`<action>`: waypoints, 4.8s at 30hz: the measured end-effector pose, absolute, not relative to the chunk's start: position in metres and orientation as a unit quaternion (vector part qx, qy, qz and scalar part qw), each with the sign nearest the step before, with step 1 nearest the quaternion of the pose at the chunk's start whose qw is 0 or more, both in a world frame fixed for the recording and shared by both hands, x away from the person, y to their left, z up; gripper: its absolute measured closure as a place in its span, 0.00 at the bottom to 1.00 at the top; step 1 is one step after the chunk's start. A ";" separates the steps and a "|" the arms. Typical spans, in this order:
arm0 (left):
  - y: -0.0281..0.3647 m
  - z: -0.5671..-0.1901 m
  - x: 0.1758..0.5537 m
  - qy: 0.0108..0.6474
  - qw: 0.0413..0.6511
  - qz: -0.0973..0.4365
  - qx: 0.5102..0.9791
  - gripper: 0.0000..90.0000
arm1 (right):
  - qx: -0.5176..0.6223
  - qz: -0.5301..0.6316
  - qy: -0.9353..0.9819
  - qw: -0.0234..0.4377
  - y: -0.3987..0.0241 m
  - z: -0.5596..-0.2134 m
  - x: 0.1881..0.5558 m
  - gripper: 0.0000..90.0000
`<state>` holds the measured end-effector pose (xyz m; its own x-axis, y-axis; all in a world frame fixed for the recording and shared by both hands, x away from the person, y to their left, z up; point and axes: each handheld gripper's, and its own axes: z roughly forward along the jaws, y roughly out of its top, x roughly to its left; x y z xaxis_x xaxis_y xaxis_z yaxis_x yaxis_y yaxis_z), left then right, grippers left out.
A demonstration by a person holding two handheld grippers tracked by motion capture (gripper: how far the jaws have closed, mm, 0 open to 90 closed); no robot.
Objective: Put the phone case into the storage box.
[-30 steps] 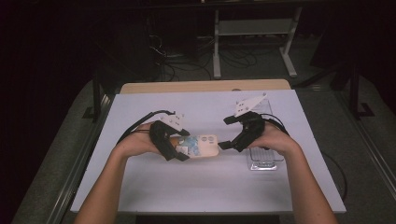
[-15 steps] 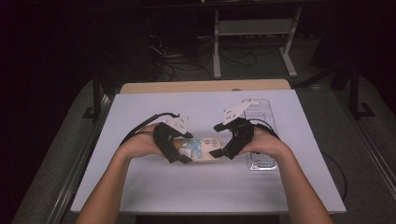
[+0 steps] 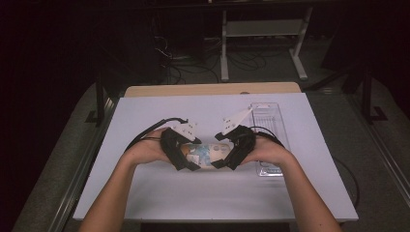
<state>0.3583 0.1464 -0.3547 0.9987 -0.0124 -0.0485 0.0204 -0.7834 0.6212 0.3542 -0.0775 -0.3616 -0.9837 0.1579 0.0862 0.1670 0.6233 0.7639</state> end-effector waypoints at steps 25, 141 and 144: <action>0.138 -0.353 0.353 -0.023 0.323 -0.012 0.946 0.13 | -0.060 -0.392 -0.918 0.005 -0.060 -0.373 0.353 0.00; 0.231 -0.384 0.333 0.243 0.375 0.097 0.889 0.00 | -0.182 -0.364 -0.913 -0.004 -0.091 -0.380 0.377 0.12; 0.233 -0.388 0.330 0.260 0.376 0.109 0.883 0.00 | -0.190 -0.364 -0.912 -0.004 -0.092 -0.381 0.377 0.12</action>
<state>0.3301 0.2334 -0.3885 0.8411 0.5409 -0.0033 0.3775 -0.5827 0.7197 0.3774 -0.0916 -0.3814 -0.9275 0.3499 0.1317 0.3445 0.6631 0.6645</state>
